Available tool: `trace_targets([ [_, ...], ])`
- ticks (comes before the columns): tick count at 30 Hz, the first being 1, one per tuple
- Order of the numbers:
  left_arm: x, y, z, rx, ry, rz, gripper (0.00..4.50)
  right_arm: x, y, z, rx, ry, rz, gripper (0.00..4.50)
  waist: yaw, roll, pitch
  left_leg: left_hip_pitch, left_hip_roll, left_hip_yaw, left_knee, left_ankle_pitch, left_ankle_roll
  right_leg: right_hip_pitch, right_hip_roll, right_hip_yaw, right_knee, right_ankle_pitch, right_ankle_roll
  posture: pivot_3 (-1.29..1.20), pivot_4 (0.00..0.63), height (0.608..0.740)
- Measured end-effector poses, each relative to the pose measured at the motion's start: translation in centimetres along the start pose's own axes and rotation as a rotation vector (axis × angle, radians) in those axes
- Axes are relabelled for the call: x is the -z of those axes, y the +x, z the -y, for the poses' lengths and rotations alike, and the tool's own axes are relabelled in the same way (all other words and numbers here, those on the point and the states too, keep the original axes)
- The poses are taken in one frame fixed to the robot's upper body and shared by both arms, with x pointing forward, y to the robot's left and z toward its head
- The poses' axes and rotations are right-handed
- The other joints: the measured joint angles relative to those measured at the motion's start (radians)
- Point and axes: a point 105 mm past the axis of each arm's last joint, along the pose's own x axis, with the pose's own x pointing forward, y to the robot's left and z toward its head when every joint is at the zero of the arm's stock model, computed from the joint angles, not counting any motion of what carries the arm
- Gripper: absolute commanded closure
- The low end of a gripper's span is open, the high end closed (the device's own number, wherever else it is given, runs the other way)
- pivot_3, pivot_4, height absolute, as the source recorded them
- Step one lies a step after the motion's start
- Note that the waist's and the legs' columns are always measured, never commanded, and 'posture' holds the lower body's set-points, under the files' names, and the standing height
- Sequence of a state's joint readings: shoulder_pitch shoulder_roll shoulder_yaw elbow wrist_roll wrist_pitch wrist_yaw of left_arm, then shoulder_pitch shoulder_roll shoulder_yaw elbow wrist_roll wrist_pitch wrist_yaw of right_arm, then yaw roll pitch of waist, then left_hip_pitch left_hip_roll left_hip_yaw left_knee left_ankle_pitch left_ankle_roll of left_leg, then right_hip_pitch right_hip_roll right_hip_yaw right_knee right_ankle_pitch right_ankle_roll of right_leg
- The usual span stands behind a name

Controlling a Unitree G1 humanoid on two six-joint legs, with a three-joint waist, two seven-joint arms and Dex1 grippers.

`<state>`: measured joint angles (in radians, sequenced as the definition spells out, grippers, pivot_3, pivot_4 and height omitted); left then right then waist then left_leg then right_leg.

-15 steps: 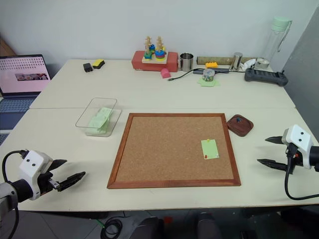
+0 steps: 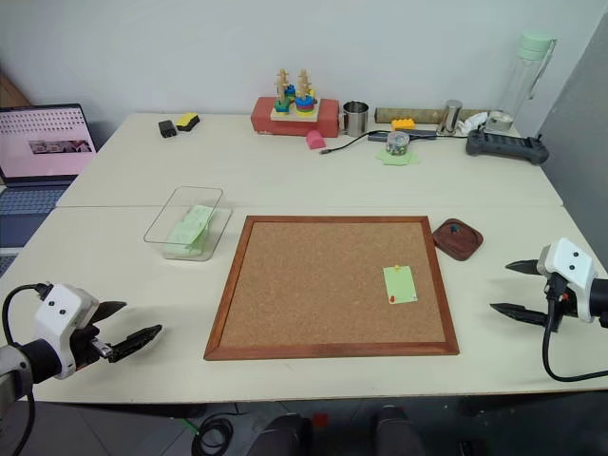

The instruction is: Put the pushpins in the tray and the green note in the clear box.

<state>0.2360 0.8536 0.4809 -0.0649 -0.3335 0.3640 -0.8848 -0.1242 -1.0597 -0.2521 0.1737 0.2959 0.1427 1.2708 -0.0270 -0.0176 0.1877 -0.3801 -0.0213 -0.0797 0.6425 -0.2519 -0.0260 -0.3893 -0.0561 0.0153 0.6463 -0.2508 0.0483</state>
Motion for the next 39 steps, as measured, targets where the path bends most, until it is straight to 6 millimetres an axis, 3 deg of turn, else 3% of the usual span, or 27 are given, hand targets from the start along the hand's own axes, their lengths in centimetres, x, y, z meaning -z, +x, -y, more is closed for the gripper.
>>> trace_targets([
  [7,-1.7,0.0,-0.6,-0.007,-0.064,0.079,0.0,0.0,0.0,0.1,0.007,0.0,0.002,0.03,0.0,0.0,0.0,0.0,0.0,0.0,0.0,0.0,0.0,0.0,0.0,0.0,0.0,0.0,0.0,0.0,0.15,0.74],
  [18,-2.7,0.3,-0.6,0.005,-0.066,0.115,0.0,0.3,0.2,-0.5,-0.009,0.023,-0.007,0.03,0.0,0.0,0.0,0.0,0.0,0.0,0.0,0.0,0.0,0.0,0.0,0.0,0.0,0.0,0.0,0.0,0.15,0.74],
  [21,-3.7,0.4,0.0,0.042,-0.042,0.143,0.42,0.3,0.3,-0.6,-0.013,0.033,-0.003,0.0,0.0,0.0,0.0,0.0,0.0,0.0,0.0,0.0,0.0,0.0,0.0,0.0,0.0,0.0,0.0,0.0,0.15,0.74],
  [25,-5.5,1.1,1.5,0.119,0.014,0.183,1.33,-0.5,0.4,-0.9,-0.023,0.036,0.025,0.0,0.0,0.0,0.0,0.0,0.0,0.0,0.0,0.0,0.0,0.0,0.0,0.0,0.0,0.0,0.0,0.0,0.15,0.74],
  [29,-8.7,3.0,4.1,0.229,0.102,0.244,2.22,-1.1,0.5,-0.9,-0.013,0.028,0.036,0.0,0.002,0.0,0.0,-0.001,-0.001,0.0,0.001,0.0,0.0,0.001,0.0,0.0,0.0,0.001,0.001,0.0,0.15,0.74],
  [34,-10.3,5.0,7.0,0.344,0.157,0.272,3.29,-2.0,0.9,-1.3,-0.017,0.047,0.085,0.0,0.001,0.0,0.0,-0.001,-0.001,0.001,0.001,0.0,0.0,0.0,0.001,0.0,0.0,0.001,0.001,0.0,0.15,0.74],
  [37,-12.8,7.5,11.0,0.477,0.193,0.354,3.88,-4.5,1.9,-1.3,-0.017,0.069,0.198,0.0,0.001,0.0,0.0,-0.001,-0.001,0.002,0.003,0.0,0.0,0.001,0.001,0.001,0.001,0.002,0.003,0.0,0.15,0.74],
  [39,-12.9,8.4,12.8,0.535,0.209,0.357,4.28,-5.5,2.1,-1.4,-0.024,0.058,0.224,0.0,-0.001,0.0,0.0,-0.001,-0.001,0.002,0.003,0.0,0.0,0.001,0.001,0.001,0.0,0.002,0.003,0.0,0.15,0.74],
])
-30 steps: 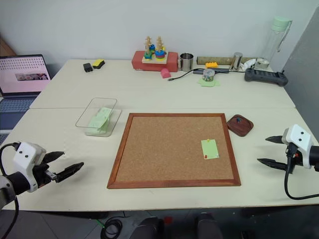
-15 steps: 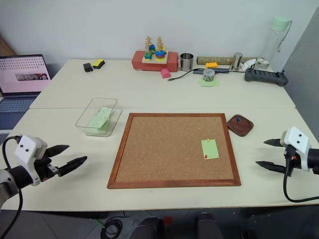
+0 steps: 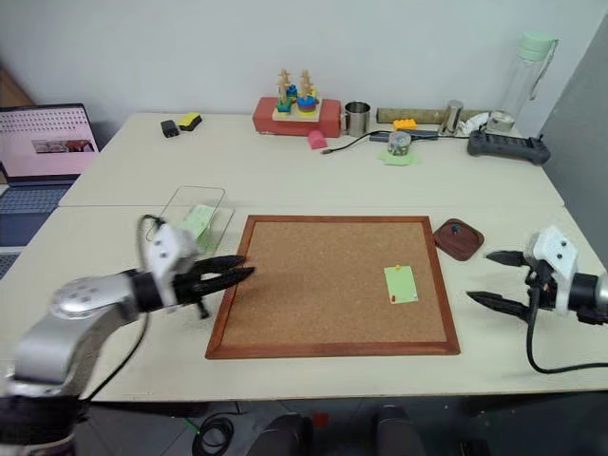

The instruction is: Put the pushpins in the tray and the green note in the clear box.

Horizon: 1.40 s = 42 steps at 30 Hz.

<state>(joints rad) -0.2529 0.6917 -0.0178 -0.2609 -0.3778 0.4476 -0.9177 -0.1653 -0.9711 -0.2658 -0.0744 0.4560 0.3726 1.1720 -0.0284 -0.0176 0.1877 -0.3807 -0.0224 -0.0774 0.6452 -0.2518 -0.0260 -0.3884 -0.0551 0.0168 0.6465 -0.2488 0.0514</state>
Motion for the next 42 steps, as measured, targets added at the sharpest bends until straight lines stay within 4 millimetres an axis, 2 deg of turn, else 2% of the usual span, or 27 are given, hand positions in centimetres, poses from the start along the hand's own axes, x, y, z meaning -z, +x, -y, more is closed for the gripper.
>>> trace_targets([
  [1,0.2,0.8,0.5,0.024,0.001,-0.004,4.47,-0.3,0.2,-0.1,-0.004,-0.001,0.005,0.0,-0.001,0.0,0.0,0.0,0.0,0.0,0.0,0.0,0.0,0.0,0.0,0.0,0.0,0.0,0.0,0.0,0.15,0.74],
  [6,0.8,4.6,2.0,0.085,-0.034,0.029,4.49,-1.0,2.4,-1.2,-0.055,0.01,0.041,0.0,0.001,0.0,0.0,-0.001,0.0,-0.001,0.0,0.0,0.0,-0.001,0.0,-0.001,0.001,0.0,0.0,0.0,0.15,0.74],
  [8,0.9,5.6,2.3,0.093,-0.035,0.039,4.49,-1.3,3.3,-1.6,-0.078,0.004,0.048,0.0,0.001,0.0,0.0,-0.001,0.0,0.0,0.0,0.0,0.0,0.0,0.0,-0.001,0.001,0.0,0.0,0.0,0.15,0.74],
  [13,2.1,8.5,3.3,0.125,-0.056,0.063,4.49,-2.2,7.2,-2.4,-0.157,-0.034,0.069,0.0,0.001,0.0,0.0,-0.001,-0.001,-0.001,0.0,0.0,0.0,-0.001,0.0,-0.001,0.0,0.0,0.0,0.0,0.15,0.74],
  [16,2.8,9.1,3.0,0.113,-0.072,0.053,4.49,-2.0,8.6,-2.1,-0.158,-0.04,0.07,0.0,0.001,0.0,0.0,-0.001,-0.001,-0.001,0.0,0.0,0.0,-0.001,0.0,-0.002,0.001,0.0,0.0,0.0,0.15,0.74],
  [18,3.3,9.2,2.8,0.104,-0.072,0.049,4.49,-1.1,9.4,-1.7,-0.147,-0.051,0.046,0.0,0.002,0.0,0.0,-0.001,-0.001,-0.001,0.001,0.0,0.0,-0.001,0.0,-0.002,0.001,0.0,0.0,0.0,0.15,0.74],
  [22,3.3,9.5,2.7,0.104,-0.052,0.054,4.49,0.3,11.1,-0.7,-0.105,-0.051,0.016,0.0,0.002,0.0,0.0,-0.001,-0.001,-0.001,0.001,0.0,0.0,-0.001,0.0,-0.001,0.001,0.001,0.0,0.0,0.15,0.74],
  [27,3.3,9.6,2.8,0.11,-0.039,0.054,4.49,1.2,12.4,-0.4,-0.106,-0.044,0.009,0.0,0.001,0.001,-0.001,0.0,-0.001,-0.001,0.001,0.0,0.0,-0.001,0.0,-0.001,0.001,0.001,0.0,0.0,0.15,0.74],
  [28,3.3,9.6,2.8,0.11,-0.037,0.052,4.5,1.4,12.6,-0.3,-0.106,-0.041,0.007,0.29,0.001,0.001,-0.001,0.0,-0.001,-0.001,0.001,0.0,0.0,-0.001,0.0,-0.001,0.001,0.001,0.0,0.0,0.15,0.74],
  [30,3.3,9.6,2.8,0.11,-0.035,0.05,4.5,1.7,12.7,-0.3,-0.107,-0.035,0.009,0.47,0.001,0.001,-0.001,0.0,-0.001,-0.001,0.001,0.0,0.0,-0.001,0.0,-0.001,0.001,0.001,0.0,0.0,0.15,0.74],
  [34,3.4,9.6,2.8,0.11,-0.032,0.047,4.5,2.0,12.8,0.1,-0.1,-0.038,0.004,1.26,0.001,0.001,-0.001,0.0,-0.001,-0.001,0.001,0.0,0.0,-0.001,0.0,-0.001,0.001,0.001,0.0,0.0,0.15,0.74],
  [35,3.4,9.6,2.8,0.11,-0.032,0.047,4.5,2.1,12.9,0.1,-0.105,-0.04,0.0,1.59,0.001,0.001,-0.001,0.0,-0.001,-0.001,0.001,0.0,0.0,0.0,0.0,-0.001,0.001,0.001,0.0,0.0,0.15,0.74],
  [42,3.4,9.6,2.8,0.11,-0.031,0.047,4.5,2.9,13.1,0.0,-0.116,-0.026,-0.013,2.83,0.001,0.001,-0.001,0.0,-0.001,-0.001,0.001,0.0,0.0,0.0,0.0,-0.001,0.002,0.001,0.0,0.0,0.15,0.74],
])
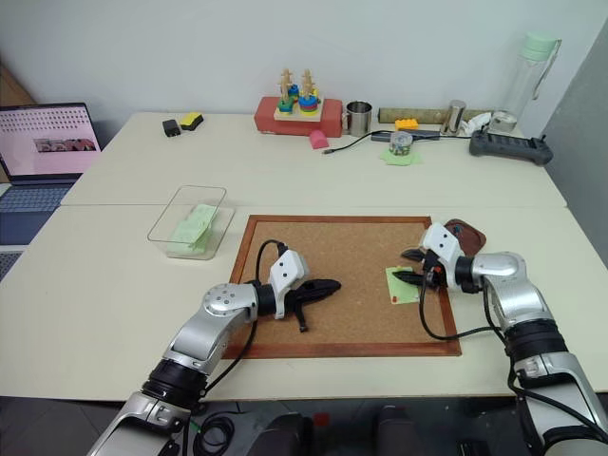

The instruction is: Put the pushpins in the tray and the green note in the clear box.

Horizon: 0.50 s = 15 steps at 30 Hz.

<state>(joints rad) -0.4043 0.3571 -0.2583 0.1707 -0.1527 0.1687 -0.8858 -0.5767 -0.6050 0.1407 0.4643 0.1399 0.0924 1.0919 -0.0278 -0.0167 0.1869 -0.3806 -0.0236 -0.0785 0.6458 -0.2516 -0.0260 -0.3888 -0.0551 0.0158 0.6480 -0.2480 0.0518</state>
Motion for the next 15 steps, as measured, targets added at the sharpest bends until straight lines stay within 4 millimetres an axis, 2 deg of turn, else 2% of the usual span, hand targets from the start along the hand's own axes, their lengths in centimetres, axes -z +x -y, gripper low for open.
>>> trace_targets([
  [8,0.02,-0.01,0.01,-0.001,0.001,-0.001,4.5,-0.09,0.33,-0.37,-0.026,0.0,0.012,4.37,0.0,0.0,0.0,0.0,0.0,0.0,0.0,0.0,0.0,0.0,0.0,0.0,0.0,0.0,0.0,0.0,0.15,0.74],
  [15,0.03,-0.03,0.0,-0.003,0.005,-0.002,4.5,-0.24,0.31,-0.5,-0.038,0.032,0.012,4.44,0.0,0.0,0.0,0.0,0.0,0.0,0.0,0.0,0.0,0.0,0.0,0.0,0.0,0.0,0.0,0.0,0.15,0.74],
])
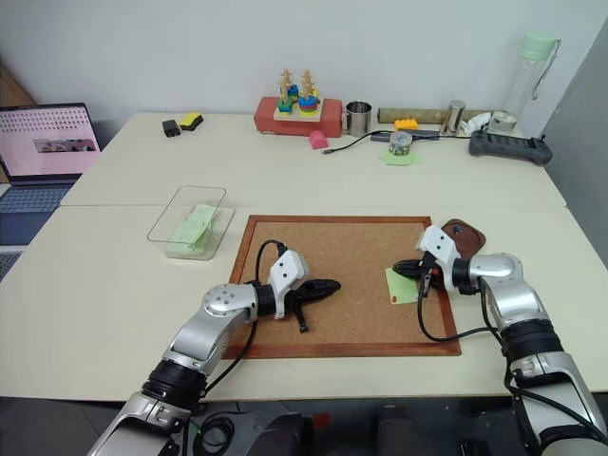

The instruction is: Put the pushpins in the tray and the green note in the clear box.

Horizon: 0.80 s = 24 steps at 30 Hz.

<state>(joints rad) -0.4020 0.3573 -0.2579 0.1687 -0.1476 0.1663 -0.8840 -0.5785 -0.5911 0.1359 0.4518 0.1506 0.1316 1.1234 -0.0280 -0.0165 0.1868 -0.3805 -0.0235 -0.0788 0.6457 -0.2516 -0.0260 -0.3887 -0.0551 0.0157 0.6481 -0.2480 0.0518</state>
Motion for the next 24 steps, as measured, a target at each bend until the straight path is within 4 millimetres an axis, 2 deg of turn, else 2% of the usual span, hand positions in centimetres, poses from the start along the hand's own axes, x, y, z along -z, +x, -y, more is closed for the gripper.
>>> trace_targets([
  [4,0.0,0.0,0.0,-0.001,0.002,-0.001,4.5,-0.6,-0.3,0.1,-0.001,0.038,0.026,4.44,0.0,0.0,0.0,0.0,0.0,0.0,0.0,0.0,0.0,0.0,0.0,0.0,0.0,0.0,0.0,0.0,0.15,0.74],
  [10,0.1,0.0,-0.1,-0.003,0.01,-0.007,4.5,-3.5,-1.4,0.9,0.032,0.078,0.135,4.44,0.0,0.0,0.0,0.0,0.0,-0.001,0.0,0.0,0.0,0.0,0.0,0.0,0.0,0.0,0.0,0.0,0.15,0.74],
  [13,0.1,0.0,0.0,0.001,0.011,-0.008,4.5,-4.3,-1.9,1.3,0.057,0.09,0.162,4.44,0.0,0.0,0.0,0.0,0.0,-0.001,0.0,0.0,0.0,0.0,0.0,0.0,0.0,0.0,0.0,0.0,0.15,0.74],
  [15,0.1,0.0,0.0,0.001,0.012,-0.008,4.5,-4.2,-2.3,2.0,0.106,0.096,0.156,4.44,0.0,0.0,0.0,0.0,0.0,-0.001,0.0,0.0,0.0,0.0,0.0,0.0,0.0,0.0,0.0,0.0,0.15,0.74],
  [20,0.1,-0.1,0.0,-0.001,0.012,-0.011,4.5,-3.1,-4.5,6.6,0.438,0.088,0.085,4.44,0.0,0.0,0.0,0.0,0.0,0.001,0.0,0.0,0.0,0.0,0.0,0.0,0.0,0.0,0.0,0.0,0.15,0.74],
  [21,0.1,-0.1,0.0,0.0,0.012,-0.01,4.5,-2.5,-5.3,7.7,0.528,0.091,0.061,4.44,0.0,0.0,0.0,0.0,0.0,0.001,-0.001,0.0,0.0,0.0,0.0,0.0,0.0,0.0,0.0,0.0,0.15,0.74],
  [24,0.1,-0.1,0.0,0.002,0.012,-0.01,4.5,-0.4,-6.4,9.4,0.68,0.139,-0.016,4.44,0.0,0.001,0.0,0.0,0.0,0.001,-0.001,0.0,0.0,0.0,0.0,0.0,0.0,0.0,0.0,0.0,0.15,0.74],
])
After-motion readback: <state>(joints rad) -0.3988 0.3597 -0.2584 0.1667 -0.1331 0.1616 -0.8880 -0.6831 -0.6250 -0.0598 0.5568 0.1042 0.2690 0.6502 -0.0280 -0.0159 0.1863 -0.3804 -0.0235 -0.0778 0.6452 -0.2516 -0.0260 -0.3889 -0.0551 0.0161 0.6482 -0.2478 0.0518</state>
